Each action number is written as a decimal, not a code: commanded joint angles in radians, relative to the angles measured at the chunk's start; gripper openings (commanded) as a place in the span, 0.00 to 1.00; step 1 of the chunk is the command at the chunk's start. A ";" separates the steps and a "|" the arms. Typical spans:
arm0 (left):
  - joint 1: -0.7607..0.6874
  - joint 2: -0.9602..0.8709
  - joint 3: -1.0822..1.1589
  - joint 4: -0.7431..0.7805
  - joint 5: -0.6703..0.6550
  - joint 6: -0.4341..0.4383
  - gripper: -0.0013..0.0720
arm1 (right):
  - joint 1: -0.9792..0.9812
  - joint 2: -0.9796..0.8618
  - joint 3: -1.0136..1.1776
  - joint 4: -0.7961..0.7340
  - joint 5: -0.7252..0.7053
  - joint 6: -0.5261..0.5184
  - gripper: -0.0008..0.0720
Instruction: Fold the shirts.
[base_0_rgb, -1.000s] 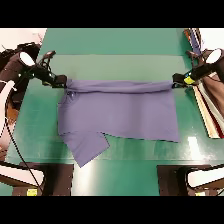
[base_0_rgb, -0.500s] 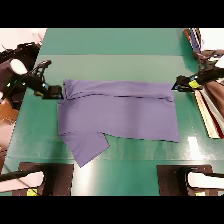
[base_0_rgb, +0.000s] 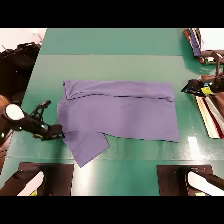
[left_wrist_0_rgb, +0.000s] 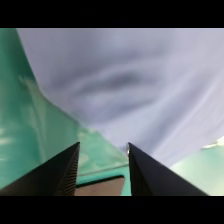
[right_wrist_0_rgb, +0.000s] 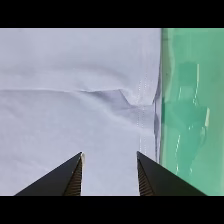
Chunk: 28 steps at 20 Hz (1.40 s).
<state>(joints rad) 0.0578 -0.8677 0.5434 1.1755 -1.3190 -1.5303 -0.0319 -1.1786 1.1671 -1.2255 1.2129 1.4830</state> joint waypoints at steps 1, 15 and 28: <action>0.000 0.045 -0.129 -0.060 0.075 -0.016 0.54 | -0.002 0.025 -0.021 0.005 -0.014 0.000 0.54; 0.000 0.050 -0.123 -0.173 0.176 0.019 0.05 | -0.051 0.043 -0.059 -0.013 0.147 -0.042 0.54; 0.000 0.050 -0.001 -0.192 0.152 0.046 0.05 | -0.310 0.062 -0.669 0.123 0.109 -0.079 0.54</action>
<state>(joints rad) 0.0578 -0.8181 0.5369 0.9863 -1.1706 -1.4872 -0.3607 -1.0782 0.5564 -1.1618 1.3724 1.4139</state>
